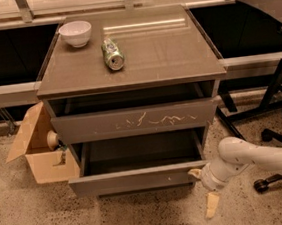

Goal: Close middle drawer

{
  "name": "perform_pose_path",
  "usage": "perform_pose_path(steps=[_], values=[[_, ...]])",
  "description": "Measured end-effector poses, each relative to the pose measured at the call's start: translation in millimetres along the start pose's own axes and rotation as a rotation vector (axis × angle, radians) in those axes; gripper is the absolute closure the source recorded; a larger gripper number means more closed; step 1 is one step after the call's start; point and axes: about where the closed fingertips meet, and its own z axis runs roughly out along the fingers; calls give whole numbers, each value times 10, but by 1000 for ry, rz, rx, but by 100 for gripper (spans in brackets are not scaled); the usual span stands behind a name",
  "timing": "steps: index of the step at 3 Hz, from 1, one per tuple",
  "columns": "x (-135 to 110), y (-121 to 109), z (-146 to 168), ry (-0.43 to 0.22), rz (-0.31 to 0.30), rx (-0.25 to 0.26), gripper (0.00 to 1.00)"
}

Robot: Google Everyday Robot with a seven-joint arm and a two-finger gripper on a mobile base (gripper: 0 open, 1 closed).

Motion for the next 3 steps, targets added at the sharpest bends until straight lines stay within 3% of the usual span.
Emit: perform_pose_path(steps=[1, 2, 3], values=[[0, 0, 0, 0, 0, 0, 0], [-1, 6, 4, -2, 0, 1, 15], [-20, -6, -42, -6, -18, 28, 39]])
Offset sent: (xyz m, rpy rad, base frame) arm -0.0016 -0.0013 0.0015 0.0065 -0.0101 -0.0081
